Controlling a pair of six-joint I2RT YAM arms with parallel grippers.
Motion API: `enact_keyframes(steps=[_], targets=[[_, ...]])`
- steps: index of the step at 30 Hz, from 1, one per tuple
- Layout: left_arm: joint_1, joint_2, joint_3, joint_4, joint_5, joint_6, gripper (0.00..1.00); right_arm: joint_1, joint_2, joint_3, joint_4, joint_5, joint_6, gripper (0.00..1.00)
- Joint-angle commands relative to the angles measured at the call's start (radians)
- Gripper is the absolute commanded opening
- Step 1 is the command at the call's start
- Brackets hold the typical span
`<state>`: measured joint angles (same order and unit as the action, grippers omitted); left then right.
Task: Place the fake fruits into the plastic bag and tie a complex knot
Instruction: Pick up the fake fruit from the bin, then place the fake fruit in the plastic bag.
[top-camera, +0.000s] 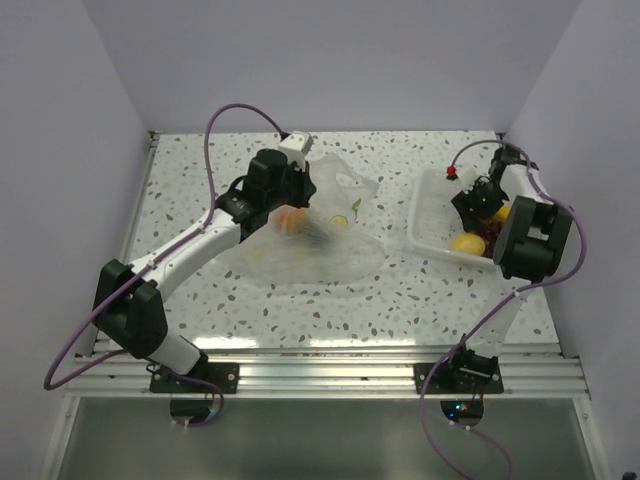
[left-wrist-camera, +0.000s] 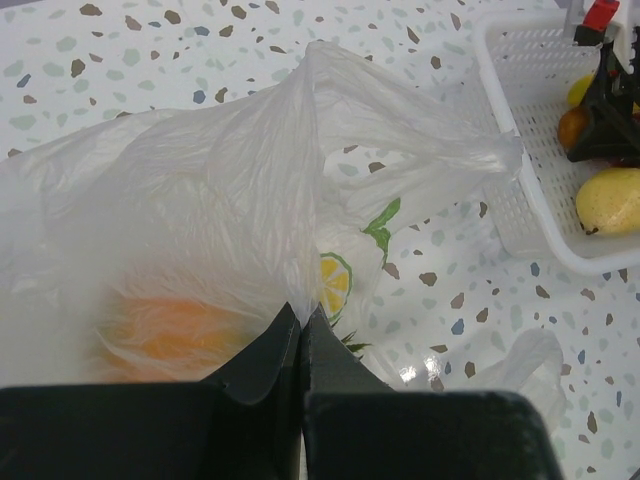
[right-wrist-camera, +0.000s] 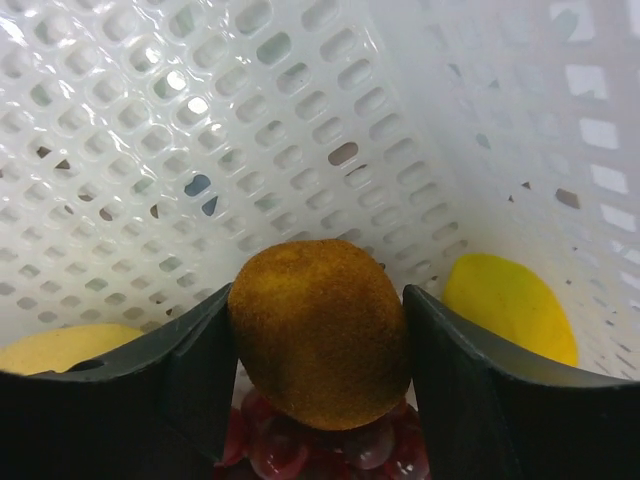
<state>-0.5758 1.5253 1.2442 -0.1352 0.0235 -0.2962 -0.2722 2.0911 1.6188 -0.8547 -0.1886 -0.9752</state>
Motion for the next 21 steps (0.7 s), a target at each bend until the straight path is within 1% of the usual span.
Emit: enact_keyframes(steps=[1,2,3,4,5,10,11,13,14,15,17,18,19,21], targets=[[0.008,-0.022,0.015,0.046,0.010,0.008,0.00,0.001,-0.042,0.073,-0.069,-0.083,0.000,0.56],[0.008,-0.025,0.015,0.046,0.009,0.008,0.00,0.001,-0.075,0.097,-0.087,-0.136,0.012,0.54],[0.008,-0.025,0.015,0.045,0.010,0.008,0.00,0.001,-0.089,0.113,-0.118,-0.153,0.024,0.51],[0.007,-0.027,0.015,0.043,0.007,0.008,0.00,0.001,-0.104,0.125,-0.136,-0.176,0.033,0.44],[0.008,-0.025,0.015,0.042,0.007,0.009,0.00,0.001,-0.115,0.154,-0.151,-0.210,0.046,0.42],[0.013,-0.025,0.014,0.043,0.009,0.003,0.00,0.001,-0.170,0.245,-0.282,-0.316,0.073,0.40],[0.013,-0.025,0.015,0.045,0.007,0.000,0.00,0.002,-0.183,0.253,-0.315,-0.384,0.096,0.40],[0.019,-0.021,0.018,0.042,0.015,-0.006,0.00,0.019,-0.226,0.254,-0.365,-0.472,0.119,0.40],[0.021,-0.019,0.023,0.040,0.018,-0.007,0.00,0.031,-0.244,0.244,-0.401,-0.514,0.139,0.38],[0.024,-0.016,0.024,0.040,0.023,-0.011,0.00,0.065,-0.265,0.224,-0.402,-0.581,0.160,0.38],[0.024,-0.014,0.029,0.037,0.027,-0.011,0.00,0.112,-0.351,0.136,-0.379,-0.632,0.232,0.37],[0.022,-0.011,0.029,0.037,0.026,-0.011,0.00,0.143,-0.385,0.100,-0.318,-0.649,0.271,0.37],[0.024,-0.008,0.031,0.036,0.029,-0.014,0.00,0.209,-0.437,0.034,-0.282,-0.669,0.308,0.37],[0.024,-0.008,0.034,0.034,0.036,-0.014,0.00,0.264,-0.479,-0.026,-0.160,-0.680,0.415,0.36]])
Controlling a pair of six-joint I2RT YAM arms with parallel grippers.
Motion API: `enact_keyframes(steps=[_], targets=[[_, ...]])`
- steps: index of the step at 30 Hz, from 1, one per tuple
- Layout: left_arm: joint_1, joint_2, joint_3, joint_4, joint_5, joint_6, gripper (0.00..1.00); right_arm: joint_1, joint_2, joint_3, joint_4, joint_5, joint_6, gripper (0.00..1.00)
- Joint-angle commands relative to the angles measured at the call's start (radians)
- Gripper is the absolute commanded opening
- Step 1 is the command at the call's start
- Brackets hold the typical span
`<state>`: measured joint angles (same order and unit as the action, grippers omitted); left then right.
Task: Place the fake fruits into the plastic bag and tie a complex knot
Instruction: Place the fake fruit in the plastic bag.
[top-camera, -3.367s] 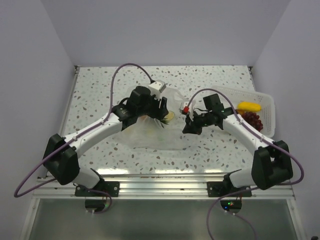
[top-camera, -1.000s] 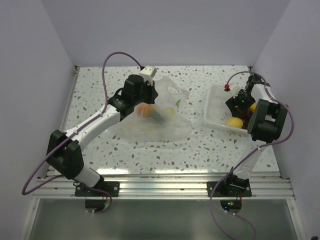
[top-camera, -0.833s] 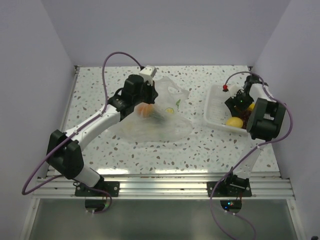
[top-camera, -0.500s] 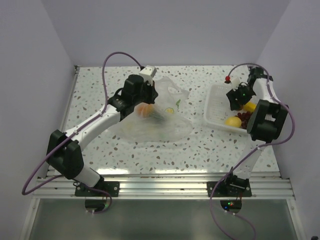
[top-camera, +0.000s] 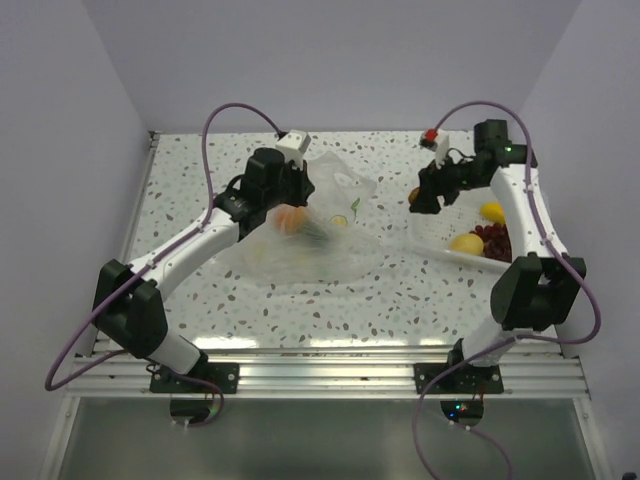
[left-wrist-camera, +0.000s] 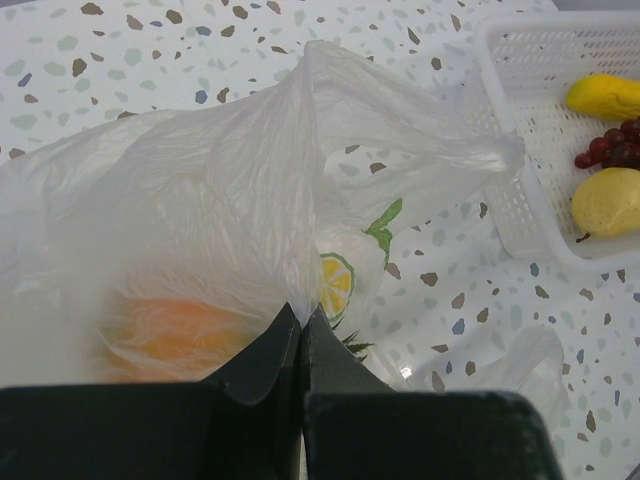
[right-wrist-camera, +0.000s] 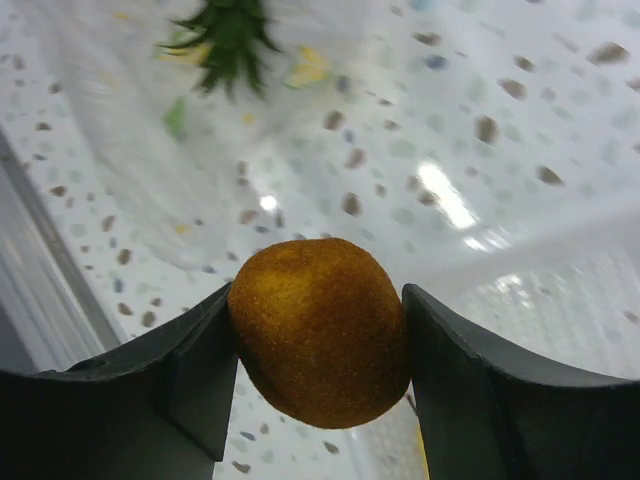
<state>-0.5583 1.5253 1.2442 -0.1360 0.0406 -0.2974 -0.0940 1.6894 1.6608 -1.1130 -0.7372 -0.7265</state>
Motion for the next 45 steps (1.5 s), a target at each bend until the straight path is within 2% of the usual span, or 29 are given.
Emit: enact_keyframes(steps=[1,2,4,5,9,11,18,22,23,26,28,30,32,35,36,37,39,41,42,44,45], targets=[[0.006,-0.008,0.032,0.035,0.022,-0.016,0.00,0.165,-0.088,-0.120,0.149,-0.128,0.205,0.36],[0.006,-0.007,0.031,0.038,0.027,-0.014,0.00,0.190,-0.106,-0.145,0.198,-0.125,0.287,0.35],[0.006,-0.010,0.028,0.039,0.044,-0.017,0.00,0.256,-0.108,-0.199,0.399,-0.105,0.437,0.34],[0.006,-0.010,0.024,0.042,0.051,-0.020,0.00,0.276,-0.103,-0.205,0.518,-0.096,0.479,0.33],[0.011,-0.008,0.024,0.044,0.094,-0.029,0.00,0.398,-0.057,-0.216,0.780,0.007,0.651,0.30],[0.015,-0.008,0.027,0.047,0.100,-0.035,0.00,0.450,-0.004,-0.202,0.850,0.085,0.685,0.29],[0.046,-0.008,0.035,0.053,0.151,-0.062,0.00,0.545,0.171,-0.113,0.972,0.188,0.779,0.27],[0.052,-0.004,0.037,0.052,0.180,-0.062,0.00,0.592,0.210,-0.084,1.059,0.278,0.870,0.24],[0.054,-0.002,0.035,0.053,0.185,-0.062,0.00,0.600,0.216,-0.078,1.068,0.291,0.890,0.21],[0.064,0.001,0.034,0.055,0.202,-0.071,0.00,0.611,0.234,-0.059,1.102,0.318,0.976,0.22],[0.075,0.001,0.029,0.056,0.214,-0.080,0.00,0.614,0.239,-0.055,1.134,0.299,1.034,0.26],[0.083,0.001,0.024,0.059,0.220,-0.086,0.00,0.622,0.248,-0.058,1.145,0.311,1.085,0.35],[0.081,0.001,0.023,0.062,0.222,-0.092,0.00,0.629,0.271,-0.082,1.182,0.315,1.131,0.37],[0.084,0.004,0.021,0.065,0.232,-0.095,0.00,0.645,0.292,-0.142,1.248,0.384,1.168,0.35],[0.086,0.004,0.021,0.064,0.234,-0.095,0.00,0.645,0.300,-0.154,1.290,0.387,1.196,0.45],[0.086,0.003,0.021,0.064,0.237,-0.094,0.00,0.651,0.302,-0.168,1.305,0.422,1.207,0.60],[0.089,0.003,0.023,0.059,0.235,-0.092,0.00,0.655,0.309,-0.187,1.326,0.443,1.230,0.68],[0.089,0.004,0.023,0.059,0.234,-0.091,0.00,0.654,0.303,-0.191,1.328,0.473,1.234,0.86],[0.093,0.004,0.024,0.058,0.232,-0.091,0.00,0.655,0.299,-0.188,1.323,0.475,1.225,0.91],[0.095,0.003,0.024,0.056,0.231,-0.094,0.00,0.651,0.283,-0.182,1.276,0.487,1.193,0.98],[0.097,0.003,0.023,0.056,0.231,-0.095,0.00,0.651,0.261,-0.182,1.257,0.489,1.153,0.98]])
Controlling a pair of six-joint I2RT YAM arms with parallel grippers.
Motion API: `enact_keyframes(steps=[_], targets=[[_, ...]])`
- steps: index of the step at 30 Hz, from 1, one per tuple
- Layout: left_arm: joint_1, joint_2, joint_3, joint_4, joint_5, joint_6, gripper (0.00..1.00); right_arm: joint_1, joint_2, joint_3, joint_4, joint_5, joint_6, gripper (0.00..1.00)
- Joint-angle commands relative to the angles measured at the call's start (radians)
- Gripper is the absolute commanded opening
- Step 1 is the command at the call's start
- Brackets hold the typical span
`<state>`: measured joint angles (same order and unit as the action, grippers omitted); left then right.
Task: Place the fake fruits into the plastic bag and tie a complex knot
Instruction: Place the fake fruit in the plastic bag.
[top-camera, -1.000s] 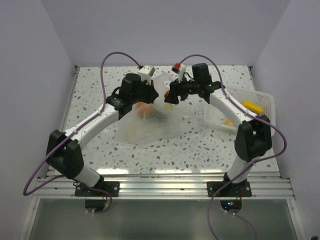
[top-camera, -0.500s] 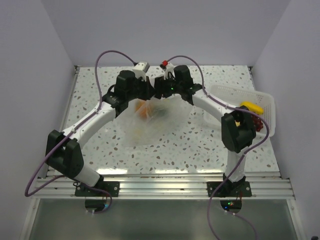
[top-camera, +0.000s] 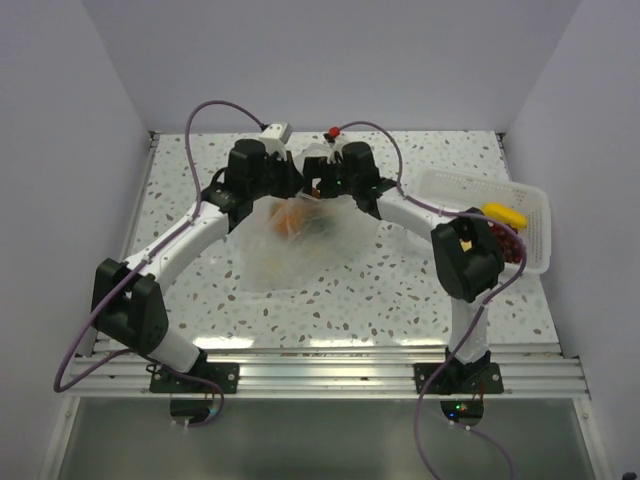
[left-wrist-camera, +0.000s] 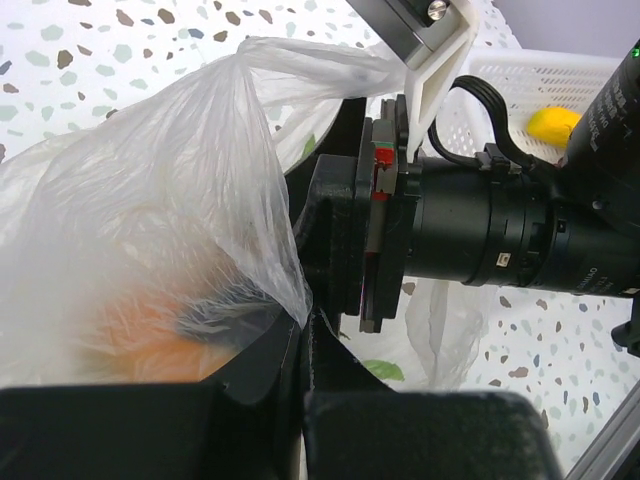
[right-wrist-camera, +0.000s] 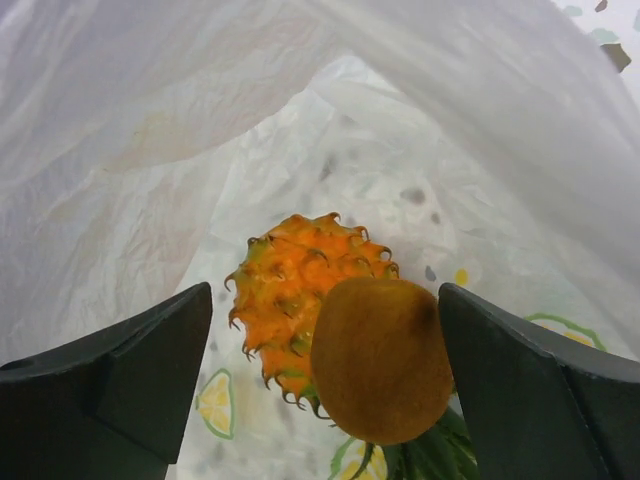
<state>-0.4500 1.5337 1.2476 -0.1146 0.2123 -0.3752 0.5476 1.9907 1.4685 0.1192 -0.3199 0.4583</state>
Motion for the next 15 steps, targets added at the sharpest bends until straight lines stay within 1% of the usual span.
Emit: enact_keyframes(steps=[1,3,5,6,7,8,9,10,12,13,15], targets=[[-0.012,-0.010,0.018,0.033,0.058,-0.014,0.00,0.005,-0.053,0.012,-0.021,0.062,-0.050,0.99],[-0.010,-0.010,0.015,0.032,0.058,-0.013,0.00,-0.003,-0.099,0.013,-0.076,0.030,-0.122,0.99],[-0.010,-0.015,0.010,0.032,0.058,-0.011,0.00,-0.008,-0.137,0.032,-0.191,0.001,-0.188,0.99],[-0.010,-0.018,0.006,0.033,0.056,-0.011,0.00,-0.008,-0.159,0.036,-0.235,-0.034,-0.273,0.99],[-0.010,-0.023,0.003,0.033,0.055,-0.008,0.00,-0.009,-0.203,0.042,-0.341,-0.044,-0.320,0.99],[-0.010,-0.026,0.000,0.035,0.053,-0.007,0.00,-0.014,-0.225,0.049,-0.392,-0.051,-0.360,0.99],[-0.010,-0.026,-0.008,0.038,0.053,-0.005,0.00,-0.018,-0.246,0.044,-0.485,-0.064,-0.430,0.99],[-0.009,-0.030,-0.013,0.036,0.050,-0.002,0.00,-0.037,-0.295,0.038,-0.527,-0.096,-0.454,0.99],[-0.010,-0.035,-0.023,0.041,0.056,0.002,0.00,-0.060,-0.346,0.010,-0.604,-0.134,-0.553,0.98],[-0.010,-0.037,-0.028,0.041,0.058,0.004,0.00,-0.084,-0.371,0.006,-0.692,-0.171,-0.587,0.99],[-0.010,-0.038,-0.036,0.039,0.059,0.007,0.00,-0.116,-0.452,-0.023,-0.759,-0.223,-0.680,0.99]])
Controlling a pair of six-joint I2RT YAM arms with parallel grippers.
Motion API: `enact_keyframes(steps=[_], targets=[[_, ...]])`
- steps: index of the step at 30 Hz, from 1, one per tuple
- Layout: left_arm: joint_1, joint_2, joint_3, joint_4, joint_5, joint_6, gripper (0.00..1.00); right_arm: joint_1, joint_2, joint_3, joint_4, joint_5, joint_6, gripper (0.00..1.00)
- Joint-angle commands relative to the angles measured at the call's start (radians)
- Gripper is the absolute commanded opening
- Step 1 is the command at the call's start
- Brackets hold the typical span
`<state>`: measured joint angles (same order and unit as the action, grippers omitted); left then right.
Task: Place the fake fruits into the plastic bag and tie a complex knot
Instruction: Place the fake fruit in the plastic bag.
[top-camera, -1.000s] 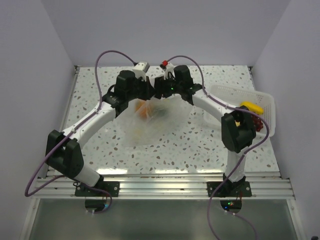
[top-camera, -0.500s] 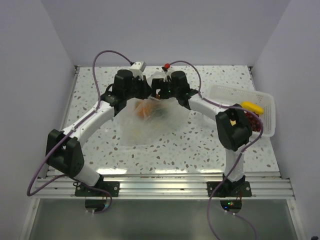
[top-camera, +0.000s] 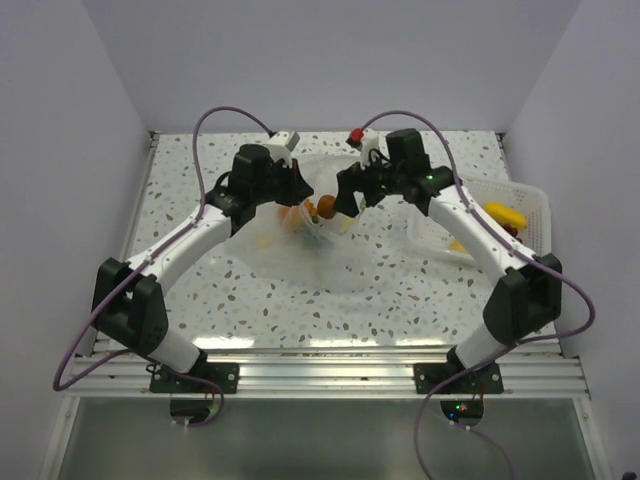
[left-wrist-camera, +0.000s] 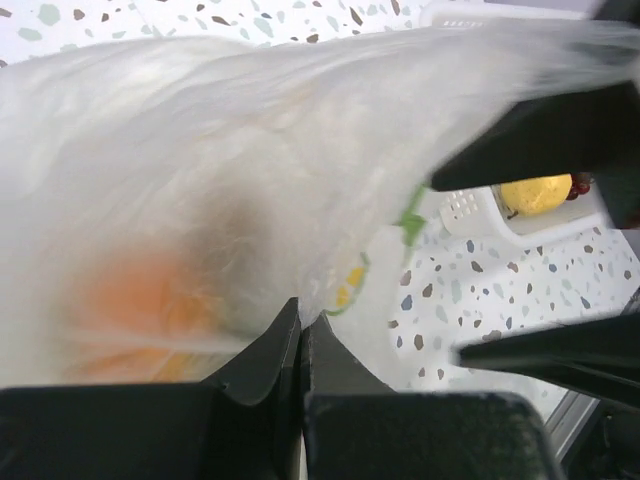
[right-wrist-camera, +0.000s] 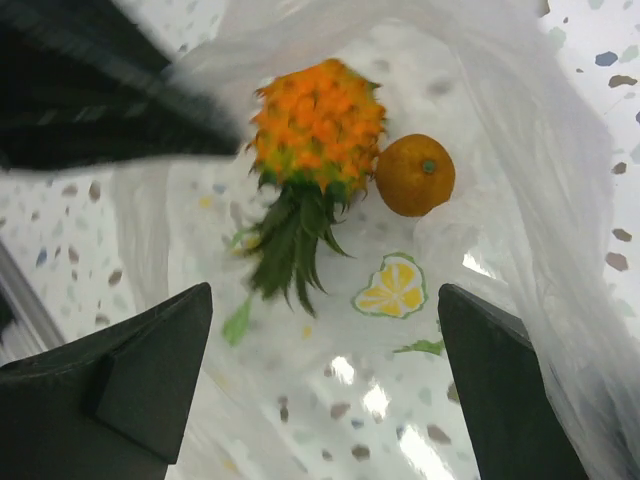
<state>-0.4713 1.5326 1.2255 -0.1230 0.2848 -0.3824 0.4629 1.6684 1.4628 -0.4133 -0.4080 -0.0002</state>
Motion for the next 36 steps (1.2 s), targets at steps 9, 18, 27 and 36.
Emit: enact_keyframes(steps=[9,18,27,36], targets=[[0.010,-0.028,-0.040,0.054,0.002,0.014,0.00,-0.150,-0.309,-0.090,-0.613,-0.192,-0.593,0.99],[-0.013,0.035,0.002,0.075,-0.003,-0.012,0.00,-0.081,-0.024,0.149,-0.761,-0.524,-0.708,0.96],[-0.013,0.037,0.003,0.078,-0.029,-0.018,0.00,0.062,0.113,0.283,-1.035,-0.566,-0.929,0.91],[-0.015,0.031,-0.012,0.092,-0.036,-0.044,0.00,0.045,-0.172,0.005,-0.707,-0.238,-0.819,0.98]])
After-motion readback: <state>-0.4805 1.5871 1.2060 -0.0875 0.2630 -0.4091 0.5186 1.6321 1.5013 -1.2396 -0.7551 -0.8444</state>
